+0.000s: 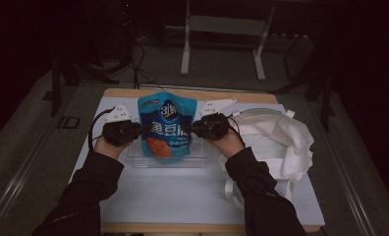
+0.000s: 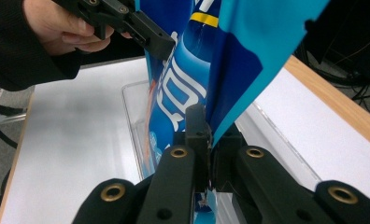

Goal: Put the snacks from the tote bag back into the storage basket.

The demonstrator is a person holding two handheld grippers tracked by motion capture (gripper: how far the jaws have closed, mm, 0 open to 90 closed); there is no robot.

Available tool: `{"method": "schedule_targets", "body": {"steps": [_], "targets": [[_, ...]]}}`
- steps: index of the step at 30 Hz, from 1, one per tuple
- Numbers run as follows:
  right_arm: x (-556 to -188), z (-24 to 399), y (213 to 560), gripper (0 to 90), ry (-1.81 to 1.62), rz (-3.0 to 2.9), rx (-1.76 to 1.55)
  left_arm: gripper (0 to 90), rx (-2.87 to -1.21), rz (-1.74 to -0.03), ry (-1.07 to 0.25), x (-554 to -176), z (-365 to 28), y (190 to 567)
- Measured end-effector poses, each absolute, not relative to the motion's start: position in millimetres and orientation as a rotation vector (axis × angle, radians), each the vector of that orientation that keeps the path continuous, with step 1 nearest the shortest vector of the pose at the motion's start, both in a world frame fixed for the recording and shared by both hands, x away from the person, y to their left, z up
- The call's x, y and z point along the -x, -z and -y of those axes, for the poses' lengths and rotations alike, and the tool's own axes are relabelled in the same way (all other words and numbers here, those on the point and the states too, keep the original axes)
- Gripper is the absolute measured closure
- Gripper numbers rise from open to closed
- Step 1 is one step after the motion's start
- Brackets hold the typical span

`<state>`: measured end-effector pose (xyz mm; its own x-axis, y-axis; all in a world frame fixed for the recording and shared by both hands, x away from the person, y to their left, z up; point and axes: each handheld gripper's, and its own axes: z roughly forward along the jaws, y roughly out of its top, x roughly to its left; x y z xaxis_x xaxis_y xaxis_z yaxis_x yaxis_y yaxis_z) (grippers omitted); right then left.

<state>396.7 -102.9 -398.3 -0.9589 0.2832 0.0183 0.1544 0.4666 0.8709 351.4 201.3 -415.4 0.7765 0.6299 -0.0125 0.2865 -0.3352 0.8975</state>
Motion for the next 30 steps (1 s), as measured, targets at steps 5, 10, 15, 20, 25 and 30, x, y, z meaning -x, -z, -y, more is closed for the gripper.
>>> {"method": "schedule_targets", "body": {"steps": [5,10,15,20,25,30], "targets": [[-396.1,102.2,405.8,88.4,-1.505,-2.586,-0.39,89.5,-1.919,-0.694,-0.396,-351.2,-202.9,424.5],[-394.4,102.0,412.9,88.3,-1.484,-2.594,-0.386,89.4,-1.928,-0.676,-0.384,-348.4,-205.0,433.5],[-392.5,102.5,418.8,88.3,-1.496,-2.588,-0.377,89.3,-1.904,-0.656,-0.371,-344.3,-209.3,438.5],[-388.2,103.3,420.4,88.3,-1.512,-2.569,-0.366,89.2,-1.89,-0.643,-0.383,-341.4,-210.6,441.2],[-387.9,103.0,420.7,88.1,-1.512,-2.563,-0.372,88.3,-1.877,-0.651,-0.373,-342.1,-211.4,442.3],[-388.4,102.9,419.8,86.0,-1.505,-2.567,-0.37,86.3,-1.874,-0.666,-0.372,-340.9,-211.0,441.4]]}}
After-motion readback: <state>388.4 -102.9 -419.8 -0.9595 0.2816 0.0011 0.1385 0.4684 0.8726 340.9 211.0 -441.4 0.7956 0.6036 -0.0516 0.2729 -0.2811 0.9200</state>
